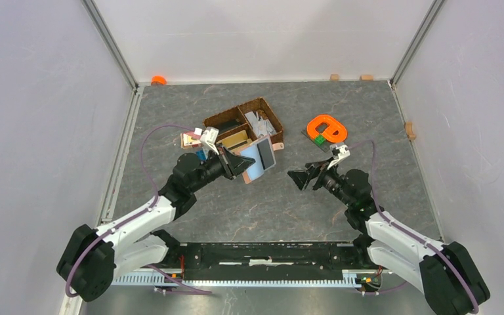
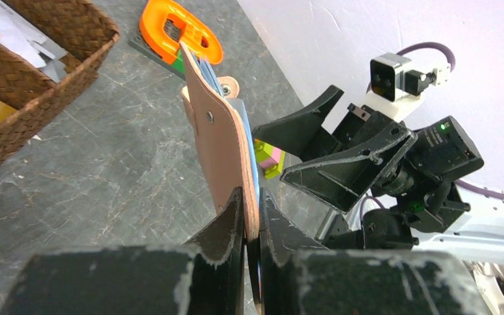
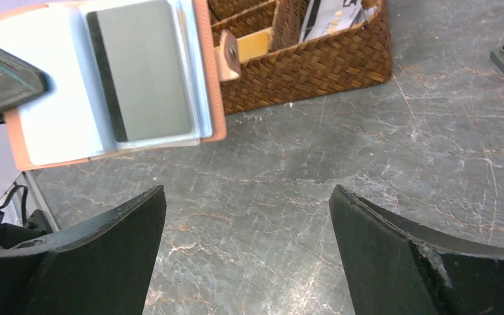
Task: Take the credit cards out of the card holder
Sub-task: Remove the credit card from the card holder.
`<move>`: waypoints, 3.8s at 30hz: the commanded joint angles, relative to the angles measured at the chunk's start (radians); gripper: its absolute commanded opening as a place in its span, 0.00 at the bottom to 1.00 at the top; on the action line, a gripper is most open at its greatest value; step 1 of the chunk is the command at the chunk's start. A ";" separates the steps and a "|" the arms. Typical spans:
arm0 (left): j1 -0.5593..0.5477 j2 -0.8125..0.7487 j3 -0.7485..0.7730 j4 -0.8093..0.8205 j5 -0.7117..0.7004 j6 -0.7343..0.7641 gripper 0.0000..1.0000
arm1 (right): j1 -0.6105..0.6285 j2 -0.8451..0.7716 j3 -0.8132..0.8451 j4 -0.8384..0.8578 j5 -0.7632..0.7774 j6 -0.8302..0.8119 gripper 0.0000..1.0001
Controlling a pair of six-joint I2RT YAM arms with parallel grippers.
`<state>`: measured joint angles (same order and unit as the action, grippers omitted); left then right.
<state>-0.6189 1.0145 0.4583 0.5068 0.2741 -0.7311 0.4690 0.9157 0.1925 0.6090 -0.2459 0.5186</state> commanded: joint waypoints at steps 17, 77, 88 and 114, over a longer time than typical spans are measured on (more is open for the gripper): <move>-0.004 -0.014 -0.058 0.351 0.225 -0.057 0.02 | -0.073 0.084 -0.036 0.424 -0.329 0.208 0.98; -0.022 -0.004 -0.013 0.152 0.115 0.006 0.42 | -0.127 0.091 -0.013 0.219 -0.221 0.155 0.00; -0.093 0.192 0.082 0.187 0.228 0.021 0.02 | -0.107 0.128 -0.031 0.374 -0.319 0.221 0.00; -0.094 0.300 0.207 -0.147 0.075 0.085 0.08 | -0.078 0.165 -0.047 0.560 -0.390 0.325 0.00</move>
<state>-0.7113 1.3045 0.6292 0.3721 0.3664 -0.6971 0.3862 1.0775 0.1394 1.0180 -0.5922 0.7979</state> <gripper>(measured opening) 0.064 0.036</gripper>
